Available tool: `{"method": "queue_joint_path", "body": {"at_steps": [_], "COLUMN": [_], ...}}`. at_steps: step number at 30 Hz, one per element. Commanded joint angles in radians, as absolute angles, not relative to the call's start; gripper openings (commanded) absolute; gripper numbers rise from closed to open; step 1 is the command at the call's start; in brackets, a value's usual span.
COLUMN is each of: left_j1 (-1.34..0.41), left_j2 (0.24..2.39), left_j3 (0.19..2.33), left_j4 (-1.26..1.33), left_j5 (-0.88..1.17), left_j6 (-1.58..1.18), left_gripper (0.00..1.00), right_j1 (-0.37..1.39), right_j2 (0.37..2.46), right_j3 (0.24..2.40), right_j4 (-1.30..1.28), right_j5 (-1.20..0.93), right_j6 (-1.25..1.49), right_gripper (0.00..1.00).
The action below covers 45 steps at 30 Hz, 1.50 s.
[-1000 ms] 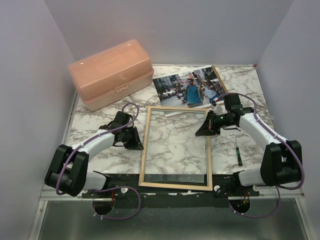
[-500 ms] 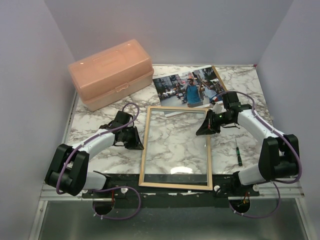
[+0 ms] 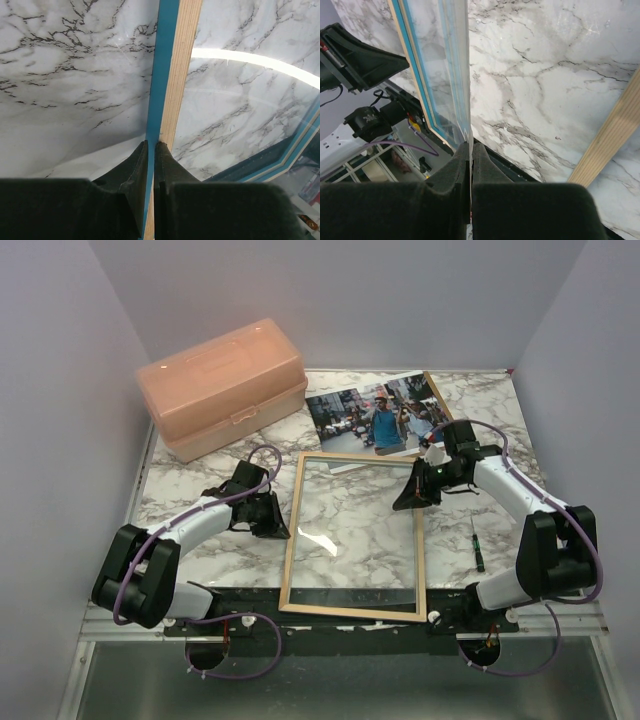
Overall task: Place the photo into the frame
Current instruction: Place the photo frame item in the photo frame.
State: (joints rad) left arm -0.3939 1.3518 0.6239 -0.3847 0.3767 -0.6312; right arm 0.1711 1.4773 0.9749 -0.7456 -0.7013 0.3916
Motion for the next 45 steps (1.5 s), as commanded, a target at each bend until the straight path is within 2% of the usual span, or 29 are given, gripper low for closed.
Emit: {"method": "queue_joint_path", "body": {"at_steps": [1,5,9,26,31,38,45], "left_j1": [-0.408,-0.41,-0.412,-0.422,-0.422,-0.422,-0.422], "left_j2": [1.399,1.396,1.385,1.321,1.314,1.307,1.307], "left_j3": [0.601,0.606,0.605,0.618,0.625,0.629,0.631], "left_j4": [-0.417,-0.418,-0.415,-0.466,-0.484,-0.505,-0.503], "left_j5": [0.271,0.272,0.278,0.251,0.247,0.226,0.228], "left_j6": [-0.597,-0.595,-0.604,-0.611,-0.608,-0.6,-0.6], "left_gripper": [0.11,0.11,0.11,0.11,0.11,0.11,0.11], "right_j1": [0.179,0.179,0.18,0.219,0.241,0.265,0.291], "right_j2": [1.478,1.491,1.526,1.548,1.561,1.592,1.59], "right_j3": [0.977,0.972,0.982,0.945,0.936,0.932,0.929], "right_j4": [-0.695,-0.675,-0.695,-0.672,-0.672,-0.656,-0.664], "right_j5": [-0.757,-0.75,-0.677,-0.526,-0.451,-0.395,-0.323], "right_j6": [0.4,0.408,0.402,0.44,0.441,0.457,0.473], "right_gripper": [0.01,0.01,0.1,0.66,0.78,0.84,0.96]}}
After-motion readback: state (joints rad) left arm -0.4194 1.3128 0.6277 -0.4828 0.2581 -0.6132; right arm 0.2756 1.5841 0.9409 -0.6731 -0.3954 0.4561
